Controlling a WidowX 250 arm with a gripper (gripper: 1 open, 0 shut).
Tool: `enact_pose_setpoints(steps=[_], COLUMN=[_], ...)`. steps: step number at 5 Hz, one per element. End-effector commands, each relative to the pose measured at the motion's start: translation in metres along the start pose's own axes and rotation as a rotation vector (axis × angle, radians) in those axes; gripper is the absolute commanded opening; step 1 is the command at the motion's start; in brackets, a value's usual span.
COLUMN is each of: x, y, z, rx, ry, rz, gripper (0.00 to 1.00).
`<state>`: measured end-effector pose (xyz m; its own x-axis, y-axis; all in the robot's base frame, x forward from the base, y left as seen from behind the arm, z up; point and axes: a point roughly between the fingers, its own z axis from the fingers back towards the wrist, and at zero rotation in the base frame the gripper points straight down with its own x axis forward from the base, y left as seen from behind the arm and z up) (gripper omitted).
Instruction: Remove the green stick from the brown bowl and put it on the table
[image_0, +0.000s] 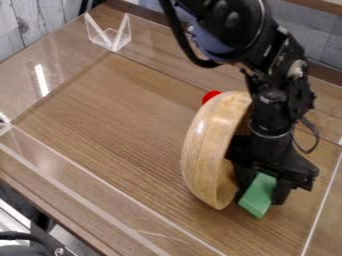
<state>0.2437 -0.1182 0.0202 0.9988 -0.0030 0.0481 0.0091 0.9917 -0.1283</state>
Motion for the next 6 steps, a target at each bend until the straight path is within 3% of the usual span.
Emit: enact_pose_setpoints(steps=[1, 3, 4, 5, 6], x=[-0.008, -0.013, -0.018, -0.007, 0.005], y=[-0.008, 0.003, 0.003, 0.001, -0.001], z=[0.0, -0.001, 0.006, 0.02, 0.033], rx=[0.004, 0.021, 0.021, 0.019, 0.018], ry=[-0.004, -0.002, 0.005, 0.016, 0.023], rz=[0.003, 0.054, 0.071, 0.038, 0.004], gripper=[0.0, 0.0, 1.0, 1.0, 0.0])
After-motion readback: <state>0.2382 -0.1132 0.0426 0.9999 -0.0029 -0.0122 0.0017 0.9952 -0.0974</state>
